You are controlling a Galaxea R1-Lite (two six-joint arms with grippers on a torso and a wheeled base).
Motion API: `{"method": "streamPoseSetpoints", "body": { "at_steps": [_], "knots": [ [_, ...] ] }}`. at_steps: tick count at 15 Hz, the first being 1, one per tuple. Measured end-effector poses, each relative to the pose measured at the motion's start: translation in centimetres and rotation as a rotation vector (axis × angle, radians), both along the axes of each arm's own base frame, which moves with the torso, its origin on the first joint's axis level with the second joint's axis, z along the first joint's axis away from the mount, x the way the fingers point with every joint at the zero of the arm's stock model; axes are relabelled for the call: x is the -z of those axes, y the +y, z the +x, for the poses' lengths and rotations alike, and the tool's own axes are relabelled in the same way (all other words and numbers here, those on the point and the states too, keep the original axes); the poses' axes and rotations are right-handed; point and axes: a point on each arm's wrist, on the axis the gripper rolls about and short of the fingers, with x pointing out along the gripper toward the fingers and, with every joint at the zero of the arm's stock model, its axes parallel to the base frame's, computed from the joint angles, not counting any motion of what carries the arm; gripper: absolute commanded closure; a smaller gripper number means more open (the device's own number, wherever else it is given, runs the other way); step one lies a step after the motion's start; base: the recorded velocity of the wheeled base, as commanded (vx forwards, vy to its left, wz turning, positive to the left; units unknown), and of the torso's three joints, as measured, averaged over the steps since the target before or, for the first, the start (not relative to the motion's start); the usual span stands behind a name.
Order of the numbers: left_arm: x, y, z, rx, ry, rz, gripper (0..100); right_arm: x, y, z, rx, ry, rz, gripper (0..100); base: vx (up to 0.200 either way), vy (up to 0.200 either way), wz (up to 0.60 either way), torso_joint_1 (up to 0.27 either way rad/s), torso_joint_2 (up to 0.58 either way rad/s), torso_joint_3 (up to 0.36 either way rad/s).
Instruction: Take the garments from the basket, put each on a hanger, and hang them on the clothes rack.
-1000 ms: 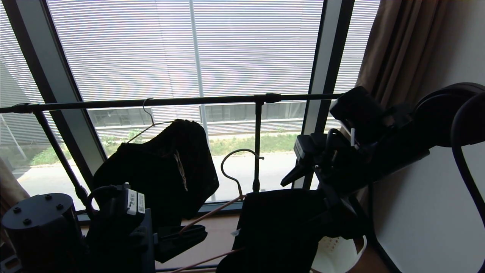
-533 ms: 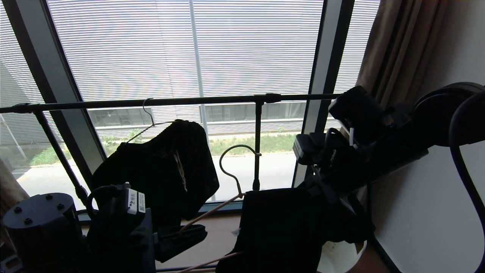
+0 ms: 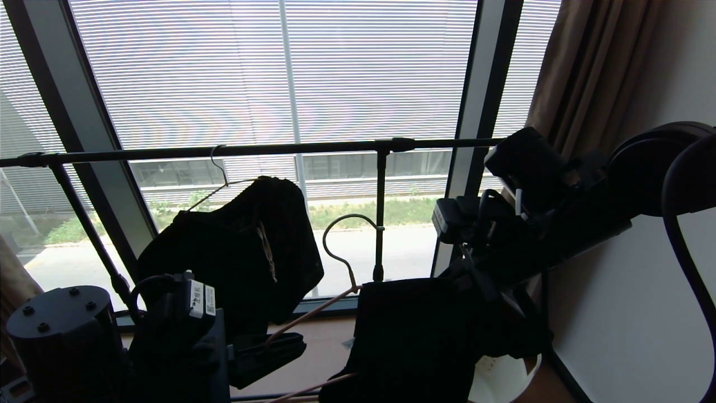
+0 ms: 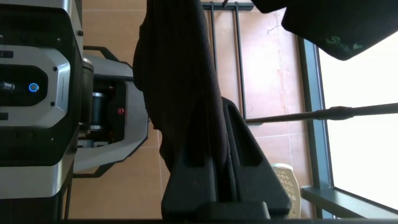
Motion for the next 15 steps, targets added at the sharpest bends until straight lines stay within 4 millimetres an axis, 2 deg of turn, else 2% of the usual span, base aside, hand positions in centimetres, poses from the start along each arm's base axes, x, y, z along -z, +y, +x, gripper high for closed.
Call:
{"method": "streamPoseSetpoints", "body": {
  "at_steps": [7, 9, 12, 15],
  "knots": [
    [-0.5, -0.1, 0.4, -0.012, -0.001, -0.039, 0, -0.1, -0.1, -0.1, 0.007, 0.002, -0.003, 100, 0.0, 0.0, 0.0, 0.0, 0.0, 0.0],
    [-1.0, -0.1, 0.5, -0.025, -0.007, -0.078, 0, -0.2, 0.0, 0.0, 0.09, 0.047, -0.014, 100, 0.0, 0.0, 0.0, 0.0, 0.0, 0.0],
    [-2.5, 0.3, 0.7, -0.109, 0.078, -0.208, 0, -0.9, 0.3, 0.3, 0.295, 0.123, -0.024, 100, 0.0, 0.0, 0.0, 0.0, 0.0, 0.0],
    [-2.7, 1.7, 0.7, -0.206, 0.202, -0.278, 0, -1.3, 0.1, -0.2, 0.316, 0.13, -0.018, 100, 0.0, 0.0, 0.0, 0.0, 0.0, 0.0]
  ]
}}
